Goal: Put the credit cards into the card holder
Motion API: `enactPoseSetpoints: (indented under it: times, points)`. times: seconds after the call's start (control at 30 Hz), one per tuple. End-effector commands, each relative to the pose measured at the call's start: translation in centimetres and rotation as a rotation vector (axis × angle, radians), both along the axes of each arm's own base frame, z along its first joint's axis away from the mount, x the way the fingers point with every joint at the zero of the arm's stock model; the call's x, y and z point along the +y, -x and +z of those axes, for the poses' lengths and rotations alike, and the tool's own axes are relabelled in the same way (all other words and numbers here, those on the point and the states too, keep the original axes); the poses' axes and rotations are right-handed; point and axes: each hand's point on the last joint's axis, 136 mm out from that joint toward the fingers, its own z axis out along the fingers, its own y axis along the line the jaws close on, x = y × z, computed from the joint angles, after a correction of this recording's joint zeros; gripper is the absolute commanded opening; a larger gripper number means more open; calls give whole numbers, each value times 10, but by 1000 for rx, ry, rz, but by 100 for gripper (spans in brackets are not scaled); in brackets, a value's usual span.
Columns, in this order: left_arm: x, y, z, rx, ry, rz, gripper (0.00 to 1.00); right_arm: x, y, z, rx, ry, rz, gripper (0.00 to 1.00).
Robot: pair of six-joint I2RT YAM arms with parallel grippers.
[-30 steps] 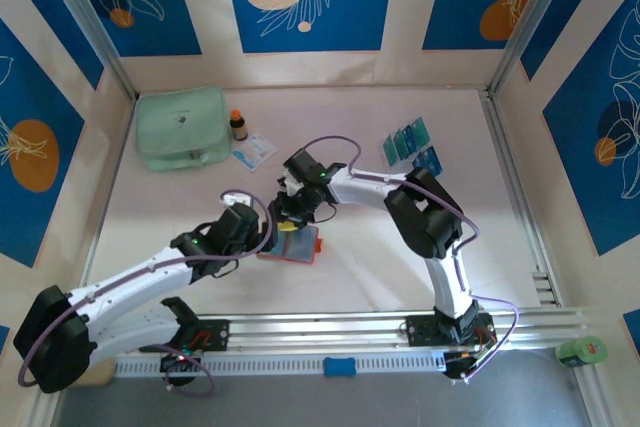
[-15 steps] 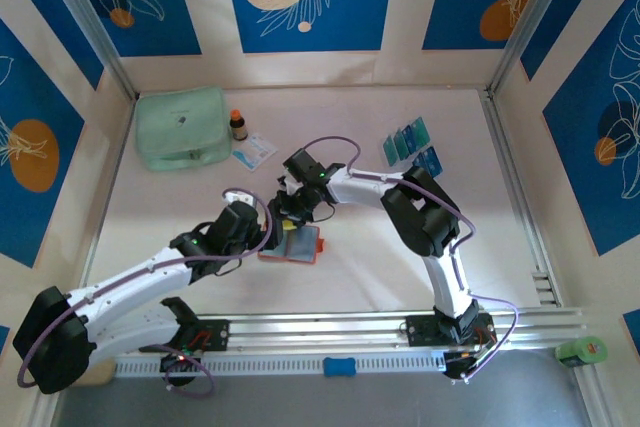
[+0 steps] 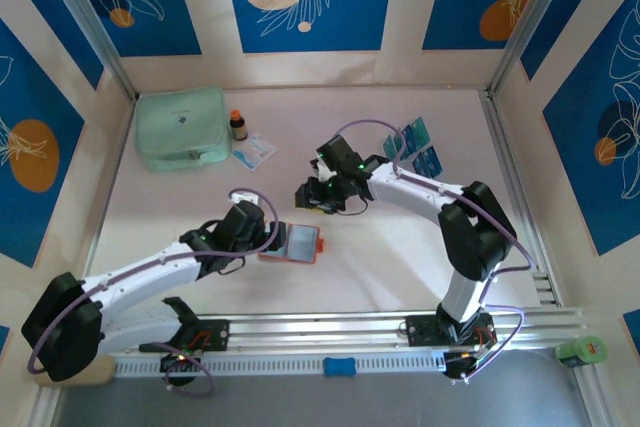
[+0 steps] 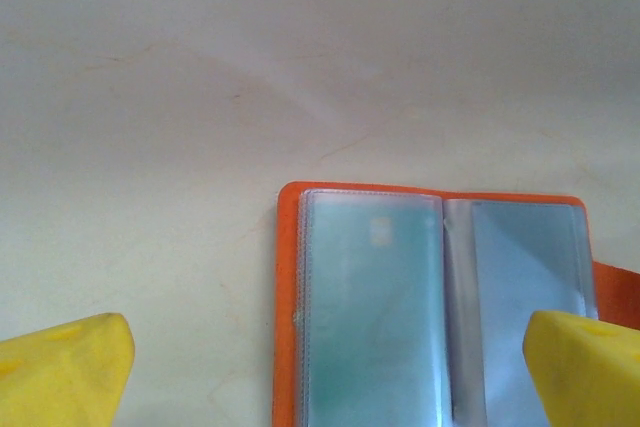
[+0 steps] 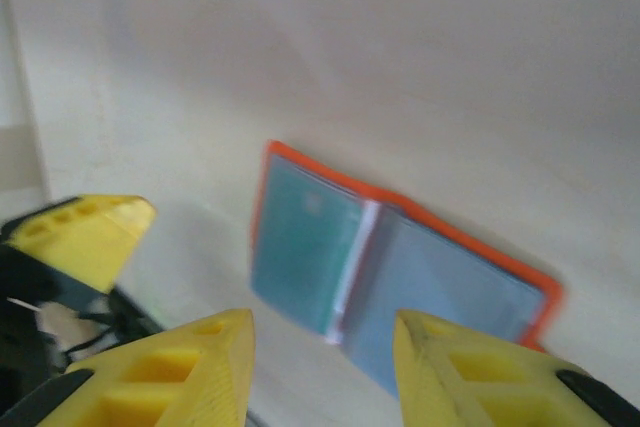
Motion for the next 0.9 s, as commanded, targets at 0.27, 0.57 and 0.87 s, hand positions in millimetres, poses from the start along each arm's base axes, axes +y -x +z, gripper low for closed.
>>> enactPoseSetpoints:
  times: [0.27, 0.57, 0.87]
  points:
    - [-20, -17, 8, -16, 5, -34, 100, -51, 53, -69, 37, 397, 93, 42]
    - [-23, -20, 2, 2, -16, -38, 100, -52, 50, -81, 46, 416, 96, 18]
    - [-23, -20, 0, 3, -15, -36, 100, -86, 38, -75, 39, 417, 19, 0]
